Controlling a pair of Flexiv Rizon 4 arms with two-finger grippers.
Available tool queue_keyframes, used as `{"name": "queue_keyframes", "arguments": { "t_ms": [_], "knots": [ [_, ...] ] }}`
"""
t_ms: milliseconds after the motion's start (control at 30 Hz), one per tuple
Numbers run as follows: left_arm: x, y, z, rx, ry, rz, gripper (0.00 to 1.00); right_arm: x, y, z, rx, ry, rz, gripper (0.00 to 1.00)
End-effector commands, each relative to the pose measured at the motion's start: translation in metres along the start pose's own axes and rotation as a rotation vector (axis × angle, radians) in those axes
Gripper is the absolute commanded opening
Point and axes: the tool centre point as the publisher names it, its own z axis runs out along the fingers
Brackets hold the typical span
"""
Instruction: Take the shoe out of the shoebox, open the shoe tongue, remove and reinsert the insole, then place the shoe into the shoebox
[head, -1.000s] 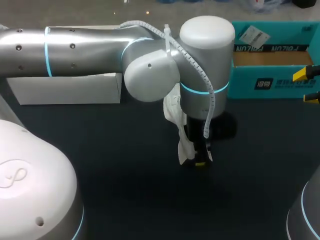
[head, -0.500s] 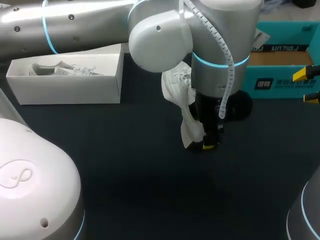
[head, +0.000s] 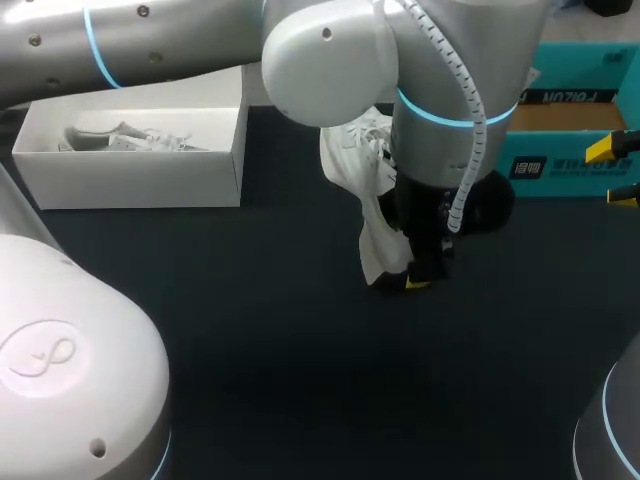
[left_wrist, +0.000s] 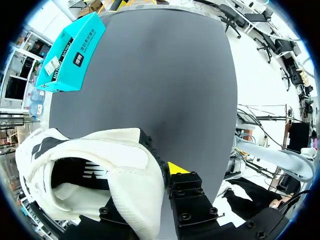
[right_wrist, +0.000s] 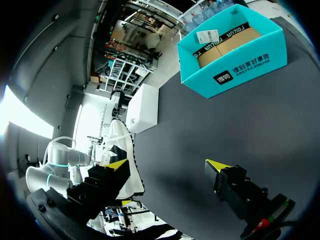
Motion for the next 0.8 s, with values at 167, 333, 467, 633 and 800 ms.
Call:
{"name": "queue_keyframes", "arguments": {
  "t_ms": [167, 333, 467, 633, 800],
  "knots": [
    [-0.002, 0.008, -0.005, 0.037, 0.047, 0.002, 0.0, 0.0, -0.001, 0.001, -0.001, -0.003, 0.001, 1.0],
    [-0.016, 0.038, -0.014, 0.073, 0.081, 0.039, 0.0, 0.0, -0.001, 0.001, -0.001, -0.003, 0.001, 1.0],
    [-0.031, 0.069, -0.017, 0.109, 0.123, 0.014, 0.0, 0.0, -0.001, 0.001, -0.001, -0.003, 0.001, 1.0],
    [-0.054, 0.113, -0.025, 0.137, 0.141, 0.003, 0.0, 0.0, -0.001, 0.001, -0.001, -0.003, 0.001, 1.0],
    [-0.085, 0.159, -0.035, 0.147, 0.155, 0.014, 0.0, 0.0, -0.001, 0.001, -0.001, -0.003, 0.001, 1.0]
  ]
}}
